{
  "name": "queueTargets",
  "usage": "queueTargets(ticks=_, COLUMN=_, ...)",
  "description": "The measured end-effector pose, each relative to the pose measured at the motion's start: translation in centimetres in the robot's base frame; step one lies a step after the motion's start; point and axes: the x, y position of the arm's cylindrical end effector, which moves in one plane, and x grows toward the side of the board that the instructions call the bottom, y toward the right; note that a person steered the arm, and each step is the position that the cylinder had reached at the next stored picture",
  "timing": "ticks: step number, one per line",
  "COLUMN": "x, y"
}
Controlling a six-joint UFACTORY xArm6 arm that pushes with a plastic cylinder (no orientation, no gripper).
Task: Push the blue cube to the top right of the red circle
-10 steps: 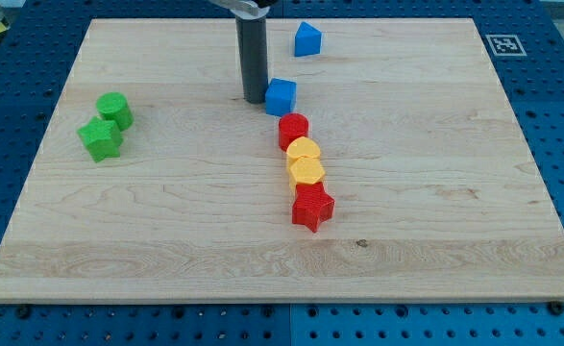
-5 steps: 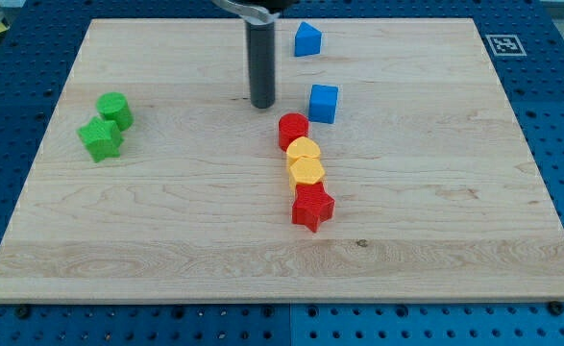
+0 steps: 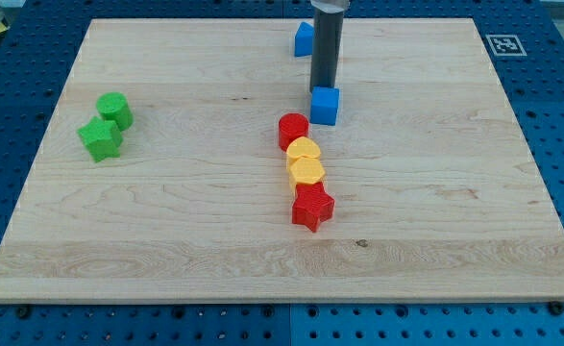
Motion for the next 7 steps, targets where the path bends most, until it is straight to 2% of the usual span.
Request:
queueTargets(ticks=1, x=0.2, y=1.3)
queueTargets(ticks=6, x=2.6, y=0.2)
queueTargets(ticks=7, x=0.0, y=-1.8)
